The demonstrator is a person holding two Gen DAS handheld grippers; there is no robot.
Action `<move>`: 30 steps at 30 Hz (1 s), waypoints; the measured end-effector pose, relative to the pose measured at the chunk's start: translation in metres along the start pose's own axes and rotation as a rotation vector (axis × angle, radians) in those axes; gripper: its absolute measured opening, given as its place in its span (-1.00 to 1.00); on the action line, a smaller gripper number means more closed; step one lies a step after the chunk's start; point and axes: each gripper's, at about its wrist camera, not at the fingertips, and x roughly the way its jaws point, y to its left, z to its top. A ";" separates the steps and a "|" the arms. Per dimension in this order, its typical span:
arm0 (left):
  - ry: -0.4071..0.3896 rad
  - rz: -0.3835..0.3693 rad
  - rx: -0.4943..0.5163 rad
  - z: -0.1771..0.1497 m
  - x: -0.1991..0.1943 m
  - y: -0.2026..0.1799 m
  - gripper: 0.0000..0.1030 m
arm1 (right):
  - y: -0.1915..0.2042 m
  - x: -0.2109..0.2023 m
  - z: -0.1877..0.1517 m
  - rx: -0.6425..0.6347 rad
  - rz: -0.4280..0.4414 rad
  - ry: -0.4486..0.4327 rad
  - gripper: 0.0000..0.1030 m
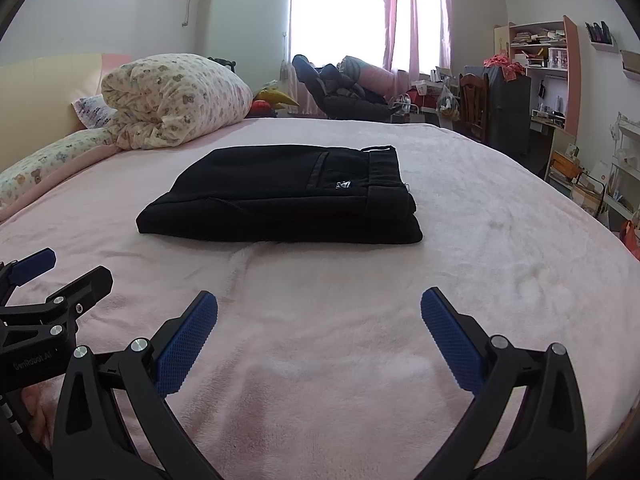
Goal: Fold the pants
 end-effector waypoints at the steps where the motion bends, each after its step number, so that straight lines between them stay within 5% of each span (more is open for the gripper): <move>1: 0.002 0.000 0.002 0.000 0.000 -0.001 0.97 | 0.000 0.000 0.000 0.000 0.001 0.000 0.97; 30: 0.007 0.021 0.012 -0.002 0.003 -0.002 0.96 | -0.003 0.005 -0.002 0.007 0.003 0.028 0.97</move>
